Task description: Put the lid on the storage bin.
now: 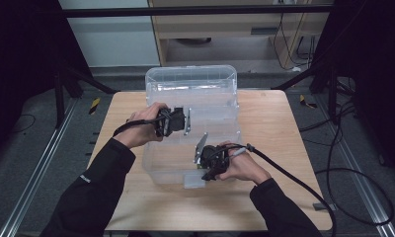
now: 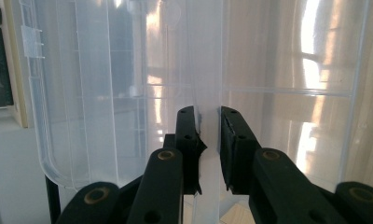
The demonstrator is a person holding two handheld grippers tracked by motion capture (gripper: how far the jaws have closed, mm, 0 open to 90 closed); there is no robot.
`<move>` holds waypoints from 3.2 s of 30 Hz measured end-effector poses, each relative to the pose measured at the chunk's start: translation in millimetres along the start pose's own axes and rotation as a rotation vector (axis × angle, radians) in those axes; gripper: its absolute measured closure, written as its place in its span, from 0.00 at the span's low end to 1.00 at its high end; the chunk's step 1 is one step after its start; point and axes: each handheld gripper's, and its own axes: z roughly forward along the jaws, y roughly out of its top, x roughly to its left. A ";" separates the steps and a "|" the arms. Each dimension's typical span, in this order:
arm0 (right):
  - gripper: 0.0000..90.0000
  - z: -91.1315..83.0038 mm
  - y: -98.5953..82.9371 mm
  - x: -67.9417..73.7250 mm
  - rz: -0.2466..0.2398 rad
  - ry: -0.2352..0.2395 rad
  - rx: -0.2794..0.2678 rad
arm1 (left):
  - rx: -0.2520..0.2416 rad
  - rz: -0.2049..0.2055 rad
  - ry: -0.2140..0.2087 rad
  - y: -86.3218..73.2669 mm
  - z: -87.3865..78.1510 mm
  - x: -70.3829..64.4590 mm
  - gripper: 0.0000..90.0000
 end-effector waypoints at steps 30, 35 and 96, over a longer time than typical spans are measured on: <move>0.75 -0.4 -2.0 1.4 0.000 -0.011 -0.017 | -0.037 -0.010 0.021 -6.3 -18.1 -31.7 0.87; 0.75 -0.5 -2.4 2.2 -0.004 -0.025 -0.022 | -0.043 -0.014 0.028 -7.1 -18.8 -35.5 0.87; 0.91 -86.9 -46.4 13.0 0.281 -0.184 -0.422 | -0.038 0.000 -0.003 -4.8 -25.8 -57.4 0.85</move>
